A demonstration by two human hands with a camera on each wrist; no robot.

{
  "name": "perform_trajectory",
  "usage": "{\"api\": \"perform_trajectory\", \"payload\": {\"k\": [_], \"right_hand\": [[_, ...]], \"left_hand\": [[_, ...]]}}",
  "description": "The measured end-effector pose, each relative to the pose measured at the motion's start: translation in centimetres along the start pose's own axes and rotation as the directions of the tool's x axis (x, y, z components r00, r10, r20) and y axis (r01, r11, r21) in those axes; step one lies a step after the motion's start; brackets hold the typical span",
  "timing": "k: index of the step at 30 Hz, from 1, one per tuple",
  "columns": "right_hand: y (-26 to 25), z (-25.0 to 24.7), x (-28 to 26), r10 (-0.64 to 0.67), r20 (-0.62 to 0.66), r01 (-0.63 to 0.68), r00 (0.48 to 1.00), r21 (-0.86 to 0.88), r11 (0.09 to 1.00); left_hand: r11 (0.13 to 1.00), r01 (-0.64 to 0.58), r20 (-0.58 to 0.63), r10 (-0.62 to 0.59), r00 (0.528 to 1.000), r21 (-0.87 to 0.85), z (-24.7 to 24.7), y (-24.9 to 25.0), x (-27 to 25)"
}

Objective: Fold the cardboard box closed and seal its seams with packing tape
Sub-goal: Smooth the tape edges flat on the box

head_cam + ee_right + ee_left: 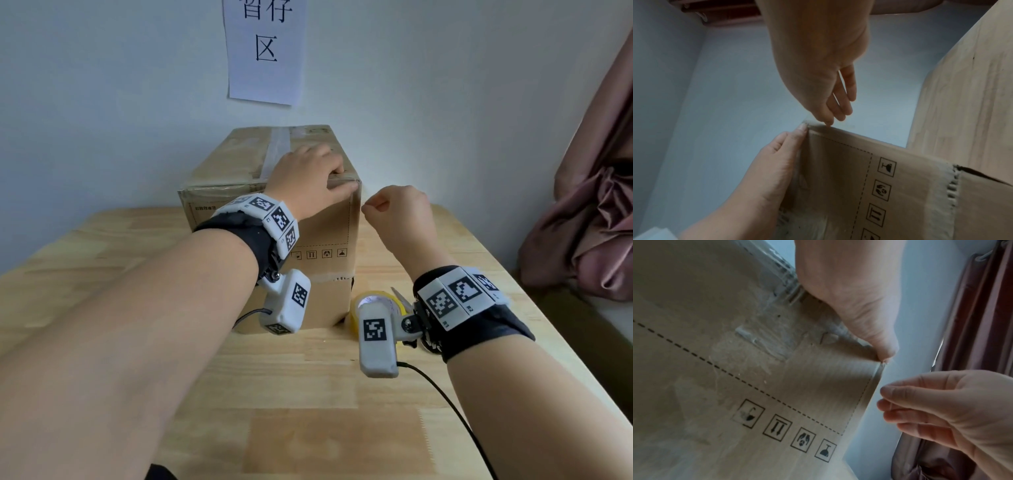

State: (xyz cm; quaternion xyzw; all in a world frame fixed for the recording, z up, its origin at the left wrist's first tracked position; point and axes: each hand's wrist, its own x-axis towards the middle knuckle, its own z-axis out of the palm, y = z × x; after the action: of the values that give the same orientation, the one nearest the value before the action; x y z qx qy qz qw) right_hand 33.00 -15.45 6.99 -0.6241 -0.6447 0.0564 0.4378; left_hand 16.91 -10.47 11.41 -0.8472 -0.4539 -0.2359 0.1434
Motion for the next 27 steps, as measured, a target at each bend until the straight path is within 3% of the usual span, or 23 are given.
{"api": "perform_trajectory", "payload": {"k": [13,19,21,24,27], "right_hand": [[0.7,0.3,-0.7,-0.108,-0.037,0.106,0.993,-0.063,0.992],[0.7,1.1,-1.2,-0.184,-0.008,0.184,0.983,0.042,0.982],[1.1,1.0,-1.5,-0.141,0.017,0.136,0.99,0.188,0.973],[1.4,0.4,-1.4,-0.005,-0.003,0.006,1.0,0.474,0.881],[0.7,-0.1,-0.6,-0.09,0.049,0.063,0.995,0.4,0.914]], "left_hand": [[1.0,0.011,-0.007,-0.011,1.0,-0.024,0.4,0.0,0.2],[0.999,0.009,-0.031,-0.01,0.999,-0.037,0.5,-0.2,-0.1],[0.999,0.017,-0.04,-0.019,0.999,-0.046,0.5,-0.4,-0.2],[0.997,0.021,-0.036,-0.024,0.999,-0.073,0.3,-0.5,-0.6],[0.996,0.017,-0.012,-0.018,1.0,-0.086,-0.2,-0.5,-0.9]]}}
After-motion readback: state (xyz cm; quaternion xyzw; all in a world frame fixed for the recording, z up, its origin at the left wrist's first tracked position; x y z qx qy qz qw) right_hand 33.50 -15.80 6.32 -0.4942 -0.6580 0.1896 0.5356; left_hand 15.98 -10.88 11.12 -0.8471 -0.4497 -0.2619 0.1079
